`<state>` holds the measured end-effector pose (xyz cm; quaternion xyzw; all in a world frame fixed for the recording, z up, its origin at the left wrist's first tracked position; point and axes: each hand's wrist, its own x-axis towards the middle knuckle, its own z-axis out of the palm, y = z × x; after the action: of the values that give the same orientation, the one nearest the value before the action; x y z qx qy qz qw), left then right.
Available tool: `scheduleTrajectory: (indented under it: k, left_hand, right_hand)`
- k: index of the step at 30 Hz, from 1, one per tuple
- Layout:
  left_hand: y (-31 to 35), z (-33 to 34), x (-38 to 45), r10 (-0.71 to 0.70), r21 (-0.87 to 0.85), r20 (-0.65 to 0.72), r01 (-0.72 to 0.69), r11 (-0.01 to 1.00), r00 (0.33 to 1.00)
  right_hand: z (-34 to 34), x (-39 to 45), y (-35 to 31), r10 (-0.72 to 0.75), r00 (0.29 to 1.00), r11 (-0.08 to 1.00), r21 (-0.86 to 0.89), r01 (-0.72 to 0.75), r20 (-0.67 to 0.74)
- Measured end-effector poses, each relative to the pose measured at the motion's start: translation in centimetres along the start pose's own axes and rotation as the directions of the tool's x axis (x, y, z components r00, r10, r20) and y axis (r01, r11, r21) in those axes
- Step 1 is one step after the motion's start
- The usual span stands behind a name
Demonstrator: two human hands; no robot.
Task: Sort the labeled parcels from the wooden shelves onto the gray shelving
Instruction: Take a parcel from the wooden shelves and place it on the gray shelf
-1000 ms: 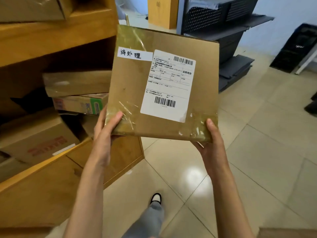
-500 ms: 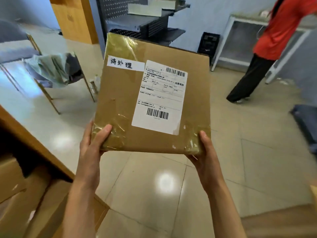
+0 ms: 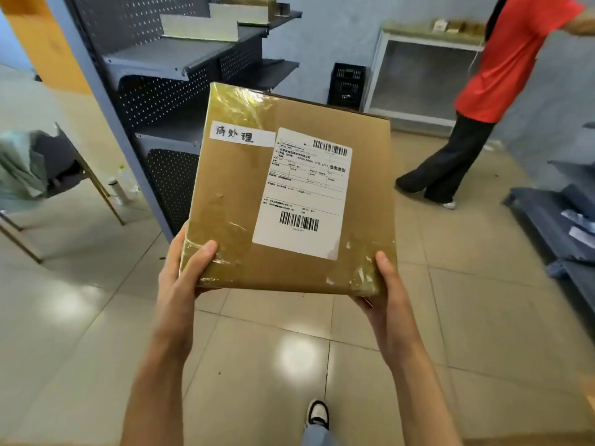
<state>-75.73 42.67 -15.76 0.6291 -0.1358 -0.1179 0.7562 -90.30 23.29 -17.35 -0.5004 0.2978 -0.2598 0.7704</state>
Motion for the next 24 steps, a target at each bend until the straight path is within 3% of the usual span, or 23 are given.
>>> scheduleTrajectory:
  k: [9, 24]
  left_hand:
    - [0.4, 11.0, 13.3, 0.074, 0.04, -0.049, -0.072, 0.997, 0.996]
    - [-5.3, 22.9, 38.5, 0.049, 0.018, 0.065, -0.05, 0.999, 0.997]
  right_hand:
    - [-1.3, 17.6, -6.7, -0.069, 0.996, 0.998, 0.003, 0.069, 0.063]
    - [-1.1, 42.8, -10.6, -0.103, 0.994, 0.994, 0.028, 0.104, -0.033]
